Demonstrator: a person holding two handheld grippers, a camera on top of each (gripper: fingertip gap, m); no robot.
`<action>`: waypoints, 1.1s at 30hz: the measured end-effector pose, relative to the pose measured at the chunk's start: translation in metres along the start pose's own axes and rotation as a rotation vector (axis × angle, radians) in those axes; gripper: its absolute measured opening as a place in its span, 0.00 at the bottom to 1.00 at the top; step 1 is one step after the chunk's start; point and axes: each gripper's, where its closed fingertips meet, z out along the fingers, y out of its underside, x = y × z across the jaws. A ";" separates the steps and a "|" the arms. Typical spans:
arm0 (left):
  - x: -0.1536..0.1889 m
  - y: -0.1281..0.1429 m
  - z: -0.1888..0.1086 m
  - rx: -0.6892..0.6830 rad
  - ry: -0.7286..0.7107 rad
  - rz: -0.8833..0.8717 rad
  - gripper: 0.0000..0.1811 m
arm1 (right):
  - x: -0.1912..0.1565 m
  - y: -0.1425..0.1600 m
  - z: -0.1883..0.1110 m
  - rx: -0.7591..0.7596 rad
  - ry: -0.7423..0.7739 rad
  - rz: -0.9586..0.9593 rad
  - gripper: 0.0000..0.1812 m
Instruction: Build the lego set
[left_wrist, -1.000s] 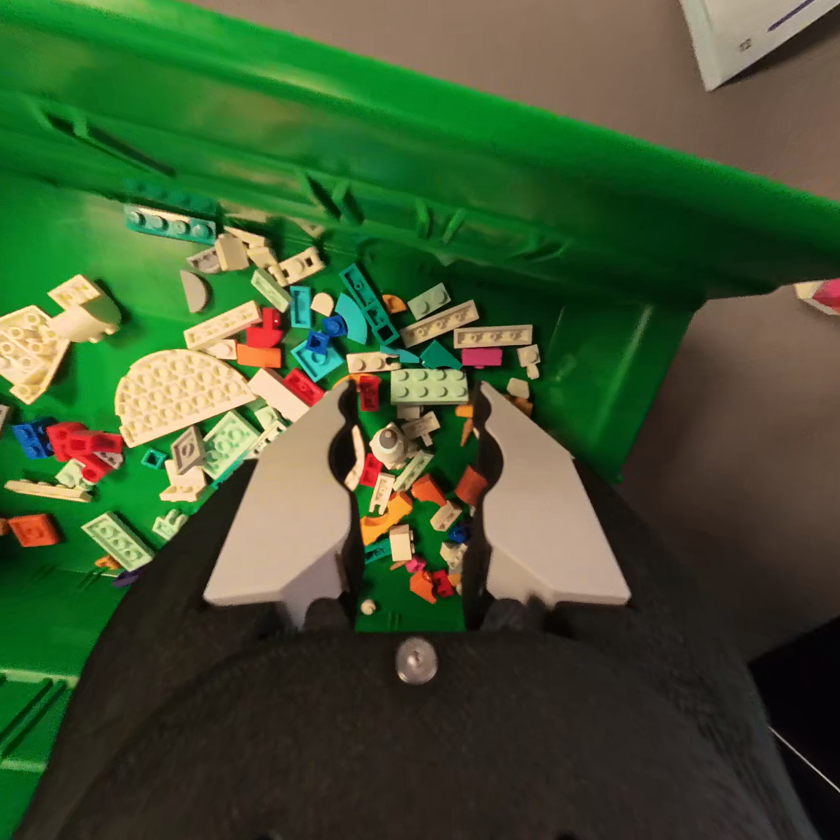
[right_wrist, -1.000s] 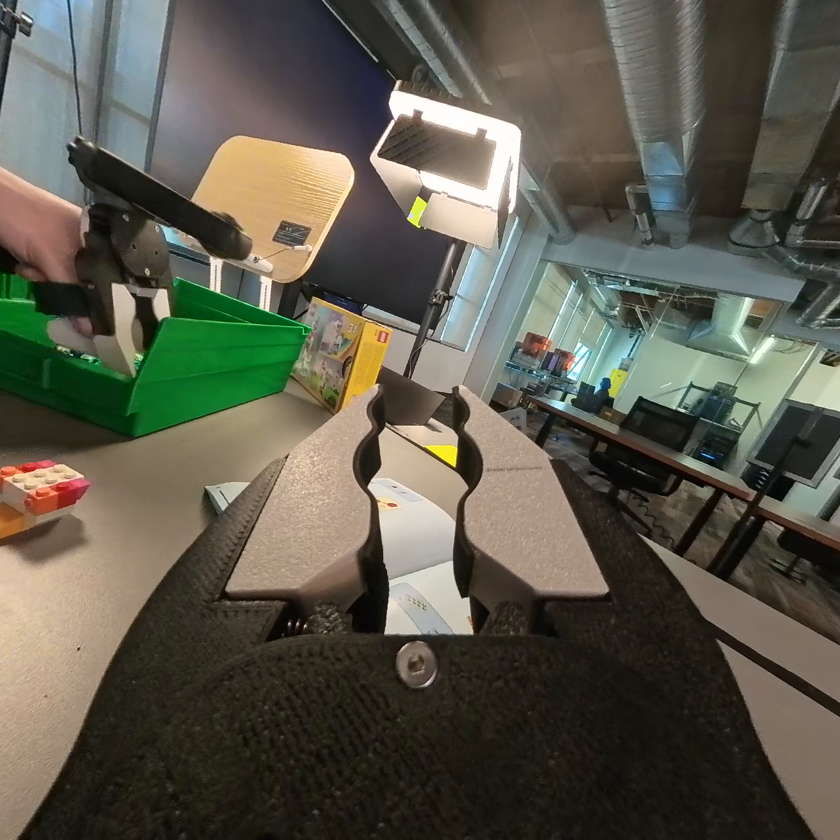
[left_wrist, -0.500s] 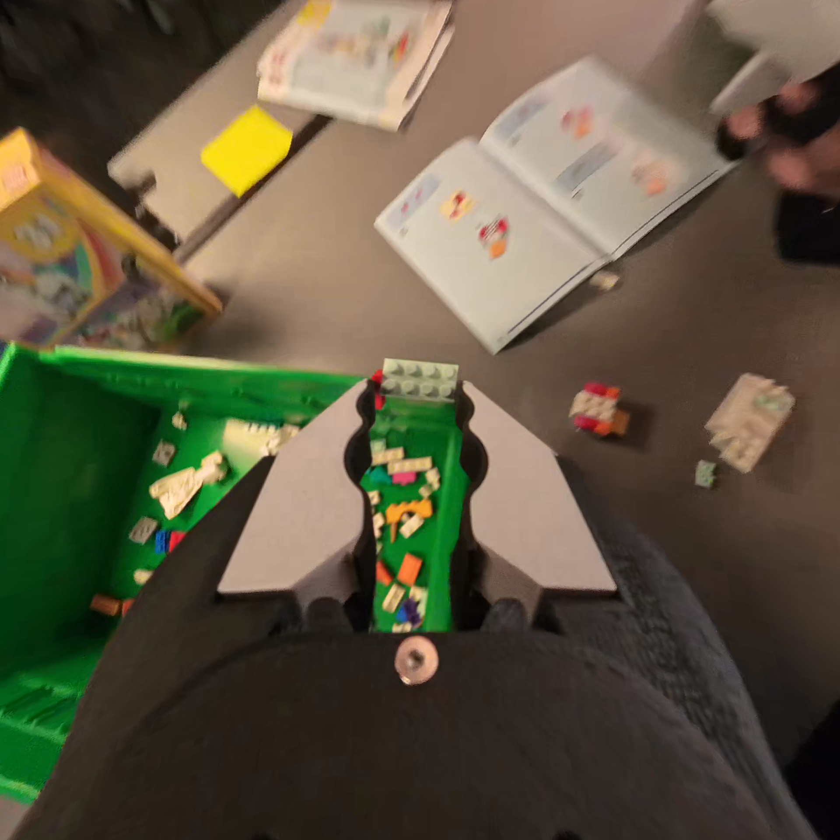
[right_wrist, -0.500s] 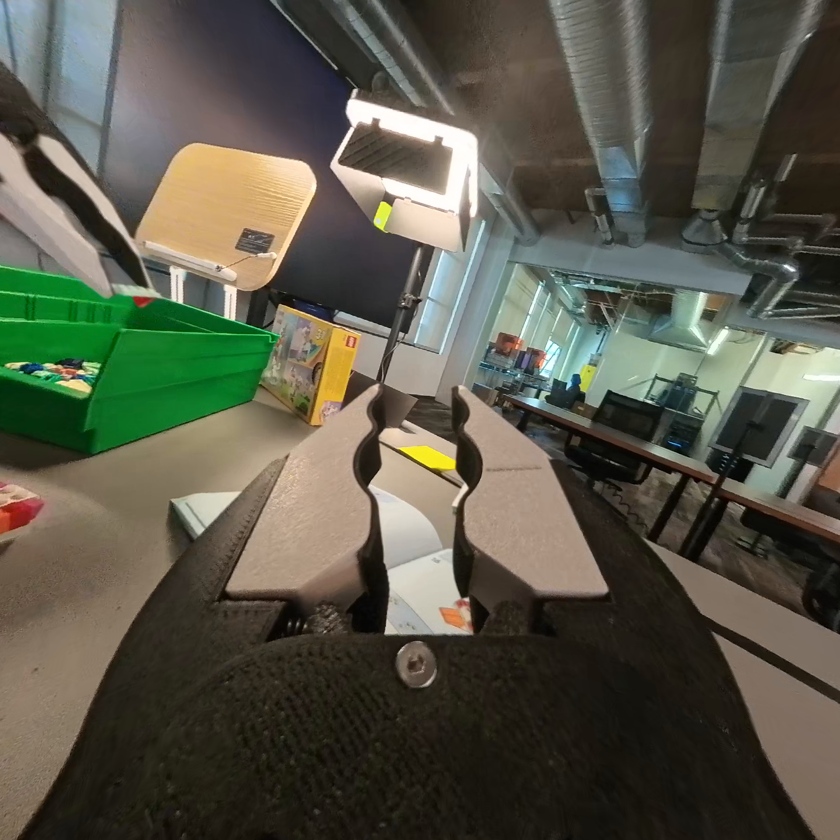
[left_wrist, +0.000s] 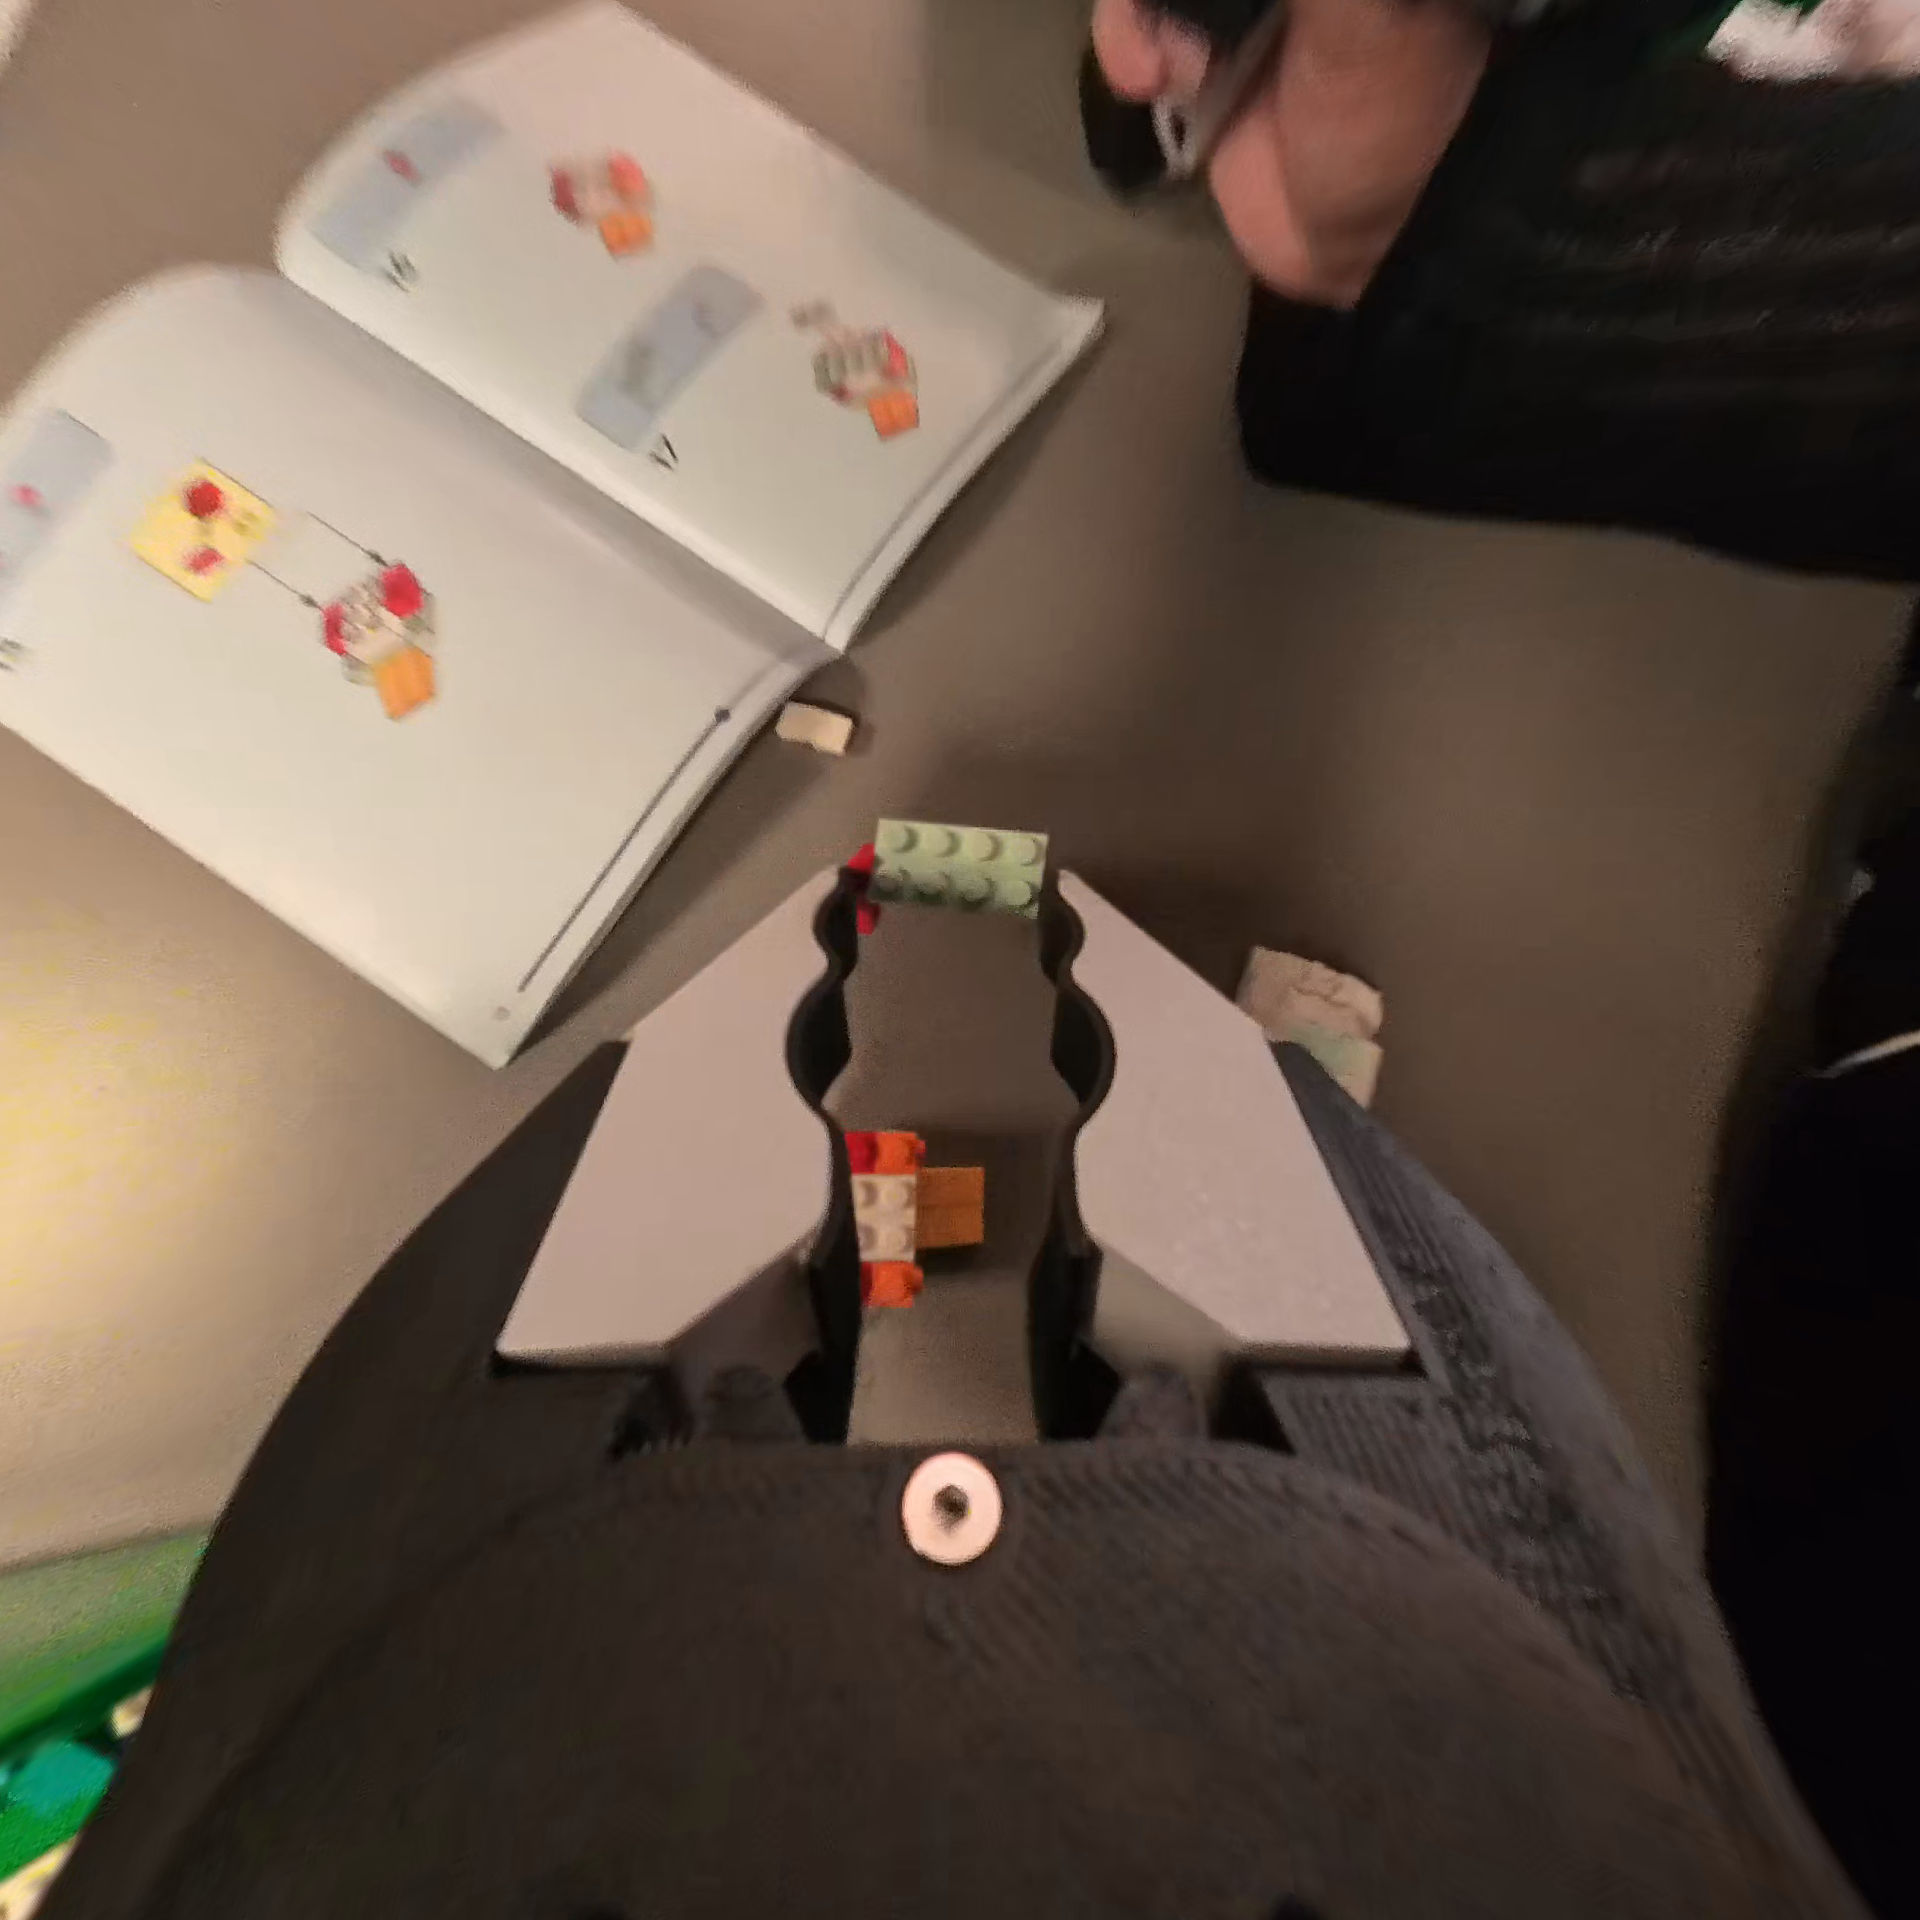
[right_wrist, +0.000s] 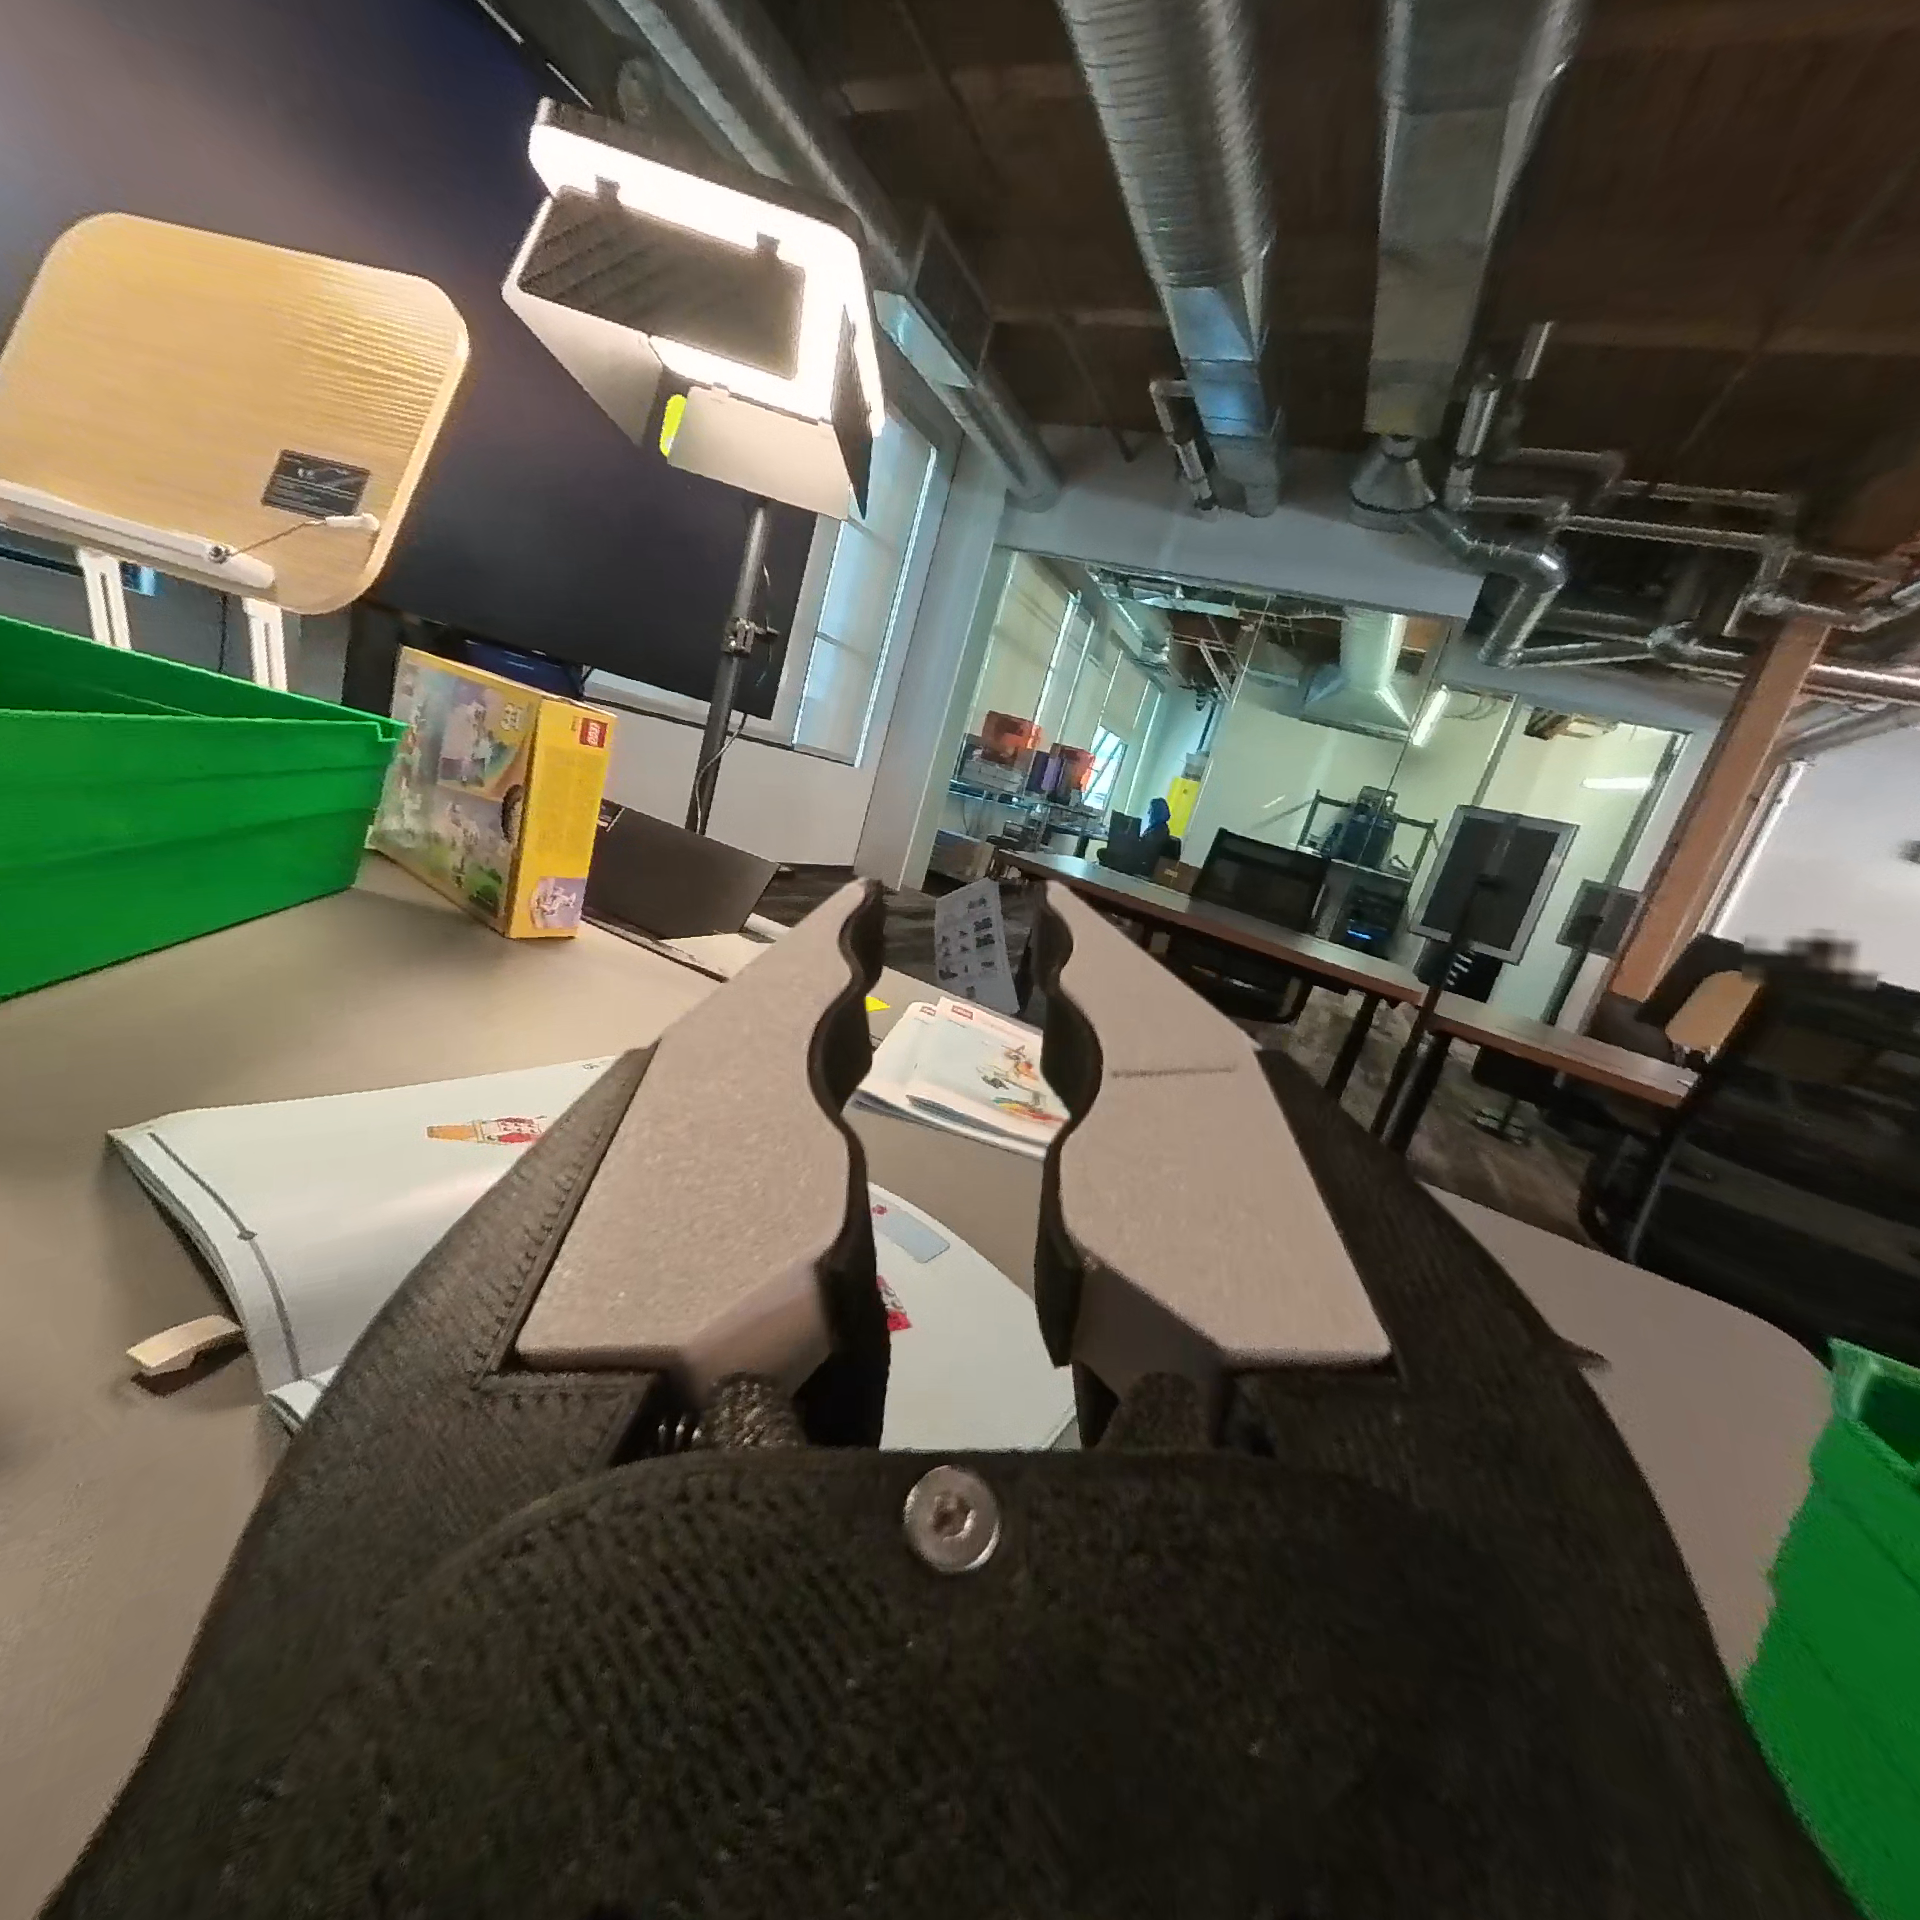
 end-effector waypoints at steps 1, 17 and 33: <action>-0.001 0.005 0.007 -0.033 -0.014 0.017 0.19 | -0.001 0.000 0.000 -0.002 -0.003 -0.003 0.14; 0.001 0.015 -0.034 0.011 -0.100 -0.022 0.30 | 0.014 0.002 -0.003 -0.007 0.038 -0.057 0.14; -0.126 0.089 -0.211 -0.042 -0.427 -0.387 0.23 | 0.019 0.015 -0.001 -0.087 0.091 -0.142 0.14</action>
